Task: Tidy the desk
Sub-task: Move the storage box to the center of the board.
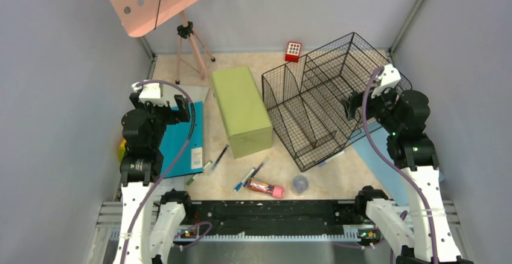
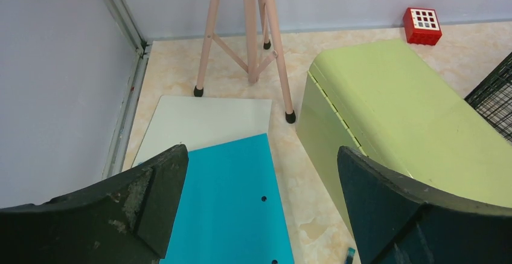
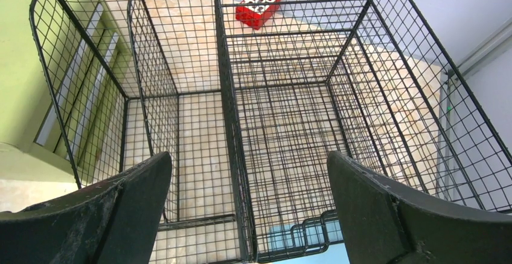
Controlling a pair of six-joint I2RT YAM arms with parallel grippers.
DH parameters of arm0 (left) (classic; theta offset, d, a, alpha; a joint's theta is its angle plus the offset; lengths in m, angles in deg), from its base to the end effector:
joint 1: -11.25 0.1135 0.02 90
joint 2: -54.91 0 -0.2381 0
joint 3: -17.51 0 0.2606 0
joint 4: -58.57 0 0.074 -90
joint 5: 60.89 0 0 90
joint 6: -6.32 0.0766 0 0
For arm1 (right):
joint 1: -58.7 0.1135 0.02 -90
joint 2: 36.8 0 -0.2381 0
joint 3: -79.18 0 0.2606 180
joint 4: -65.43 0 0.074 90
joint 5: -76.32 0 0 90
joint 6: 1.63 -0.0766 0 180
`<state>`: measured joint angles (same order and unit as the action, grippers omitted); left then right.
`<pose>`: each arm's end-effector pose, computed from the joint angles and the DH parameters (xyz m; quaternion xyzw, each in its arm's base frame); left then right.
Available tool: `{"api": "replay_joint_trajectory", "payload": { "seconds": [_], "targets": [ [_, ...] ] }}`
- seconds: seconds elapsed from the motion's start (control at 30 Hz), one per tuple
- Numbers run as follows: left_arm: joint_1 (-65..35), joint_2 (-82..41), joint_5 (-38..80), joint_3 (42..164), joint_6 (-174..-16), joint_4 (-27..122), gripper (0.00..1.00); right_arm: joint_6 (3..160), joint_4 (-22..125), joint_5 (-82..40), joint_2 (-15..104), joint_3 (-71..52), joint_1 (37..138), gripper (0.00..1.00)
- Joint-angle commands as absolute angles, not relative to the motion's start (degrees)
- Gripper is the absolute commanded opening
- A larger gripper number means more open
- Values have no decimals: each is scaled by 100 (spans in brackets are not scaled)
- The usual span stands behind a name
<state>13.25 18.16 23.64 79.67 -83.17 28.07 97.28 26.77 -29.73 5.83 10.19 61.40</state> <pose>0.2144 0.0002 0.3545 0.0226 0.7373 -0.0204 0.6749 0.2213 0.0316 0.3590 -0.1651 0.7584 0.0749 0.6261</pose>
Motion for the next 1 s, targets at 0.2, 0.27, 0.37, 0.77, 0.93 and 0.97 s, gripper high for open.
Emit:
{"api": "replay_joint_trajectory", "payload": {
  "seconds": [0.2, 0.27, 0.37, 0.77, 0.93, 0.97],
  "targets": [
    [1349, 1877, 2402, 7937, -8350, 2914, 99, 9713, 2700, -3186, 592, 755, 6098, 99],
    [1350, 1877, 2357, 7969, -8334, 2846, 99, 9746, 2655, -3255, 595, 720, 6097, 99],
    [1346, 1904, 2305, 8050, -8303, 2714, 99, 9839, 2544, -3376, 622, 601, 6102, 99],
    [1352, 1979, 1921, 8310, -8064, 2241, 99, 10440, 1872, -3893, 626, 366, 6095, 99],
    [1350, 1955, 1733, 8295, -7990, 2206, 99, 10295, 2265, -3757, 866, 687, 6098, 90],
    [1349, 1937, 1715, 8293, -7979, 2208, 99, 10256, 2385, -3712, 963, 740, 6101, 88]
  ]
}}
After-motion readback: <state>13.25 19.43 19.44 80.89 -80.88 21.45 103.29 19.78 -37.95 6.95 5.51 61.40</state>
